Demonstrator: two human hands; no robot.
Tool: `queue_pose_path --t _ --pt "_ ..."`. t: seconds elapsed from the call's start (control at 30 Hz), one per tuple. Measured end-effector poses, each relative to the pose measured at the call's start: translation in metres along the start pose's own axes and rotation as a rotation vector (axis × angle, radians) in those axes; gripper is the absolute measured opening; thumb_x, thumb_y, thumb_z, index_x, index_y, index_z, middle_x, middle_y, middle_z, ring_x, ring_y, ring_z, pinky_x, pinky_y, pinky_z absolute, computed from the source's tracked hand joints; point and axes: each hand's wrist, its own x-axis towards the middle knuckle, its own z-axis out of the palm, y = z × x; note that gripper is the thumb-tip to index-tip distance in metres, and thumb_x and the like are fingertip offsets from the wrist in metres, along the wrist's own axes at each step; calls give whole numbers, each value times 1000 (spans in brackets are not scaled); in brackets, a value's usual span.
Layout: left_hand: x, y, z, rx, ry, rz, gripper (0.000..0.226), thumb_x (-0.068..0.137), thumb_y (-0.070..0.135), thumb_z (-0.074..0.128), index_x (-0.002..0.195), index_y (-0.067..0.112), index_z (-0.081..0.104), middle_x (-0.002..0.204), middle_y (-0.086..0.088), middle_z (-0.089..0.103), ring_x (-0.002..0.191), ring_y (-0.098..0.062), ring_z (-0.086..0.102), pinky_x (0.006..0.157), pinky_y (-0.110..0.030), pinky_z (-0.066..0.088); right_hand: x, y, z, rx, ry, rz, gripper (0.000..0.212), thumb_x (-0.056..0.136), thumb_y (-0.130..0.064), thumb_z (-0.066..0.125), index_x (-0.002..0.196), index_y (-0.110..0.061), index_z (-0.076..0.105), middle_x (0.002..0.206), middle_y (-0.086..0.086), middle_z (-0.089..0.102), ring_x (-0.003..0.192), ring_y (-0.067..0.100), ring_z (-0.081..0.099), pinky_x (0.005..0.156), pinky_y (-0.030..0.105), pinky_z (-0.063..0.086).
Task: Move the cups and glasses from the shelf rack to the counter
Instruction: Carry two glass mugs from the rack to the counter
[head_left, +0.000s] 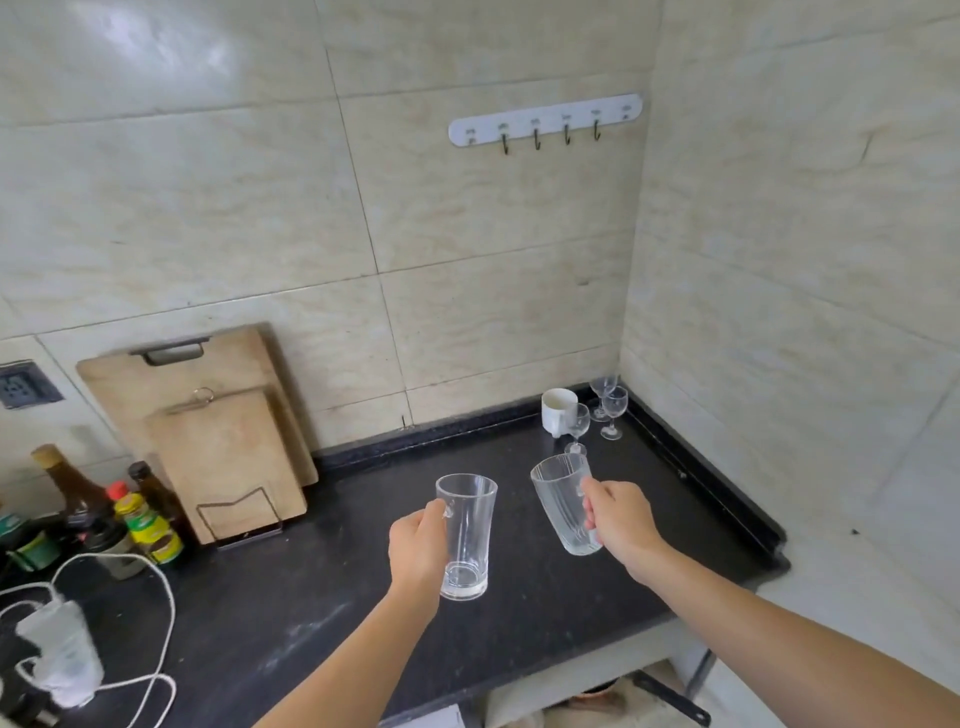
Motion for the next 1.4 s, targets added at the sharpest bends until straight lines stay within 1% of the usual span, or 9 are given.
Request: queue_pose_path --t 0.13,0.4,0.5,0.67,0.83,0.97,1.2,1.27,1.4 --pt "66 -6 31 5 -42 -22 32 91 23 50 63 11 38 64 -9 33 64 -21 30 62 -34 27 60 -2 23 -50 -43 15 34 93 -21 49 62 -9 60 58 4 58 56 16 52 61 31 44" --pt "189 -1 83 96 -100 -118 38 91 19 48 55 14 36 53 -1 34 54 -17 30 58 -32 30 175 -12 63 -41 -68 127 36 93 -19 49 60 -9 58 58 2 57 59 17 53 62 30 43" --pt "224 -2 96 108 -94 -159 36 89 19 50 55 13 39 53 -2 36 55 -18 33 58 -33 30 214 -8 76 -6 -70 196 32 94 -18 51 64 -8 59 61 4 58 60 17 54 61 29 44" --pt "277 -15 125 100 -49 -232 36 88 19 49 54 14 38 51 1 37 56 -18 34 58 -33 30 282 9 105 18 -83 242 35 93 -18 50 61 -9 58 60 5 58 63 18 54 67 35 46" --pt "332 -34 162 54 14 -302 36 86 19 47 54 15 32 50 2 32 53 -17 28 54 -32 27 351 35 140 35 -69 262 41 92 -17 51 52 -10 54 55 2 56 67 21 57 69 39 48" --pt "368 -46 192 -2 56 -346 34 83 21 43 52 15 30 49 0 32 53 -18 26 59 -35 25 394 53 162 49 -52 259 42 90 -20 52 49 -13 50 54 1 57 68 22 62 70 37 48" --pt "412 -57 222 -63 104 -362 34 82 20 42 51 17 28 46 1 33 54 -19 25 62 -37 28 432 70 183 91 -67 199 42 90 -18 51 49 -12 46 67 14 64 69 20 60 62 25 46" --pt "420 -60 228 -79 127 -365 37 81 19 42 46 18 30 44 2 35 54 -19 26 64 -37 30 439 74 187 94 -95 175 41 91 -16 50 50 -12 48 69 15 66 74 24 63 68 29 50" --pt "433 -68 235 -99 177 -353 39 81 20 41 43 17 34 48 -3 41 55 -20 31 67 -36 34 447 82 188 63 -102 125 36 92 -14 47 57 -14 56 77 20 67 87 33 65 86 50 53"
